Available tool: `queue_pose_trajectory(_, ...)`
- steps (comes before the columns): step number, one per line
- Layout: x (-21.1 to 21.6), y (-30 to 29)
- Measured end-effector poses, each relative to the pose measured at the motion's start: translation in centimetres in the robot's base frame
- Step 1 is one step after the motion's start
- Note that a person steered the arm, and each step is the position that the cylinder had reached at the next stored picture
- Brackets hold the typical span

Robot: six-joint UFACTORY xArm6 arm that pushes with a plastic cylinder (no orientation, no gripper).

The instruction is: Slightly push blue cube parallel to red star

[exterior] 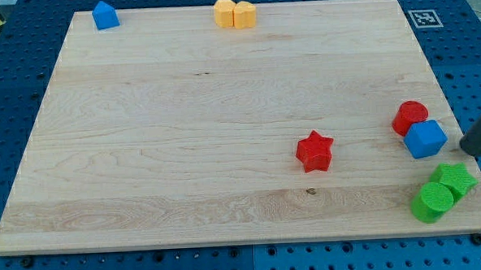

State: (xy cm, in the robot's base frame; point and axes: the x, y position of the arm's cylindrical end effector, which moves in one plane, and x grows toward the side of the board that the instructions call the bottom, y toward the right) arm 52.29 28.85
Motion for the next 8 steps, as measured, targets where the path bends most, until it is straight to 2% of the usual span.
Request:
queue_pose_trajectory(2, -2.2, -2.4)
queue_pose_trajectory(6, -1.8, -8.9)
queue_pose_trajectory(7, -2.5, -8.5)
queue_pose_trajectory(8, -2.5, -5.1)
